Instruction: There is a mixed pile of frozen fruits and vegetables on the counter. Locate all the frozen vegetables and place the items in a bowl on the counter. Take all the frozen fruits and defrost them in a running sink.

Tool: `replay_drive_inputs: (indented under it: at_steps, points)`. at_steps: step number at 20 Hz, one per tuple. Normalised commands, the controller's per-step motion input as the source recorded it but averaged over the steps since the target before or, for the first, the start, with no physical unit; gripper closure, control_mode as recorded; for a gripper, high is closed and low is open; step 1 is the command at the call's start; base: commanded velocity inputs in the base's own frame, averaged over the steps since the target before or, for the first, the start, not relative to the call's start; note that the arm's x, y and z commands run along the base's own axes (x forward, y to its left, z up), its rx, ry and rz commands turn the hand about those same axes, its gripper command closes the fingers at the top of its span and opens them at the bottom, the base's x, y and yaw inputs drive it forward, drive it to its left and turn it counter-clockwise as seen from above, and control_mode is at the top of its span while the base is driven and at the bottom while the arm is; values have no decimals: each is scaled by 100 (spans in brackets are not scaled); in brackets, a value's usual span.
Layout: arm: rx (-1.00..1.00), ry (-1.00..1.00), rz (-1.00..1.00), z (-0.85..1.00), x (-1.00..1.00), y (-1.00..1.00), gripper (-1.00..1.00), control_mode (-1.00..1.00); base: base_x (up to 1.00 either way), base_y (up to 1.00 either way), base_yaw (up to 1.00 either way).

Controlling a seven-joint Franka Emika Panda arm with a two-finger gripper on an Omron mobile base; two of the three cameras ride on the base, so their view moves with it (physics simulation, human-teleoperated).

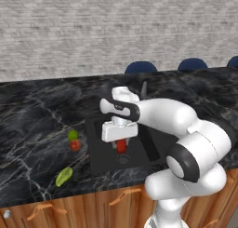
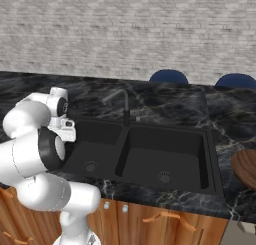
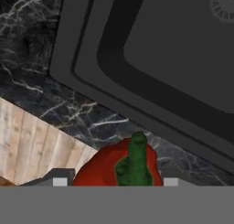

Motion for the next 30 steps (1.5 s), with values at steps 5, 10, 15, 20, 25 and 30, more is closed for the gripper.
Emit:
replay_drive_inputs:
  at_steps: [5,10,15,20,25,30]
  points:
    - [0,-5,-2,2,10,-49,100,-100,0,0,0]
    - [-3,-8,-4,4,5,-35,100,-100,0,0,0]
    - [-6,-8,-8,-5,2,-34,100,-100,0,0,0]
    - [-6,-16,-5,-2,1,-27,100,-100,0,0,0]
    - [-1,-8,-5,1,1,-40,100,-100,0,0,0]
    - [1,0,-4,2,6,-51,100,-100,0,0,0]
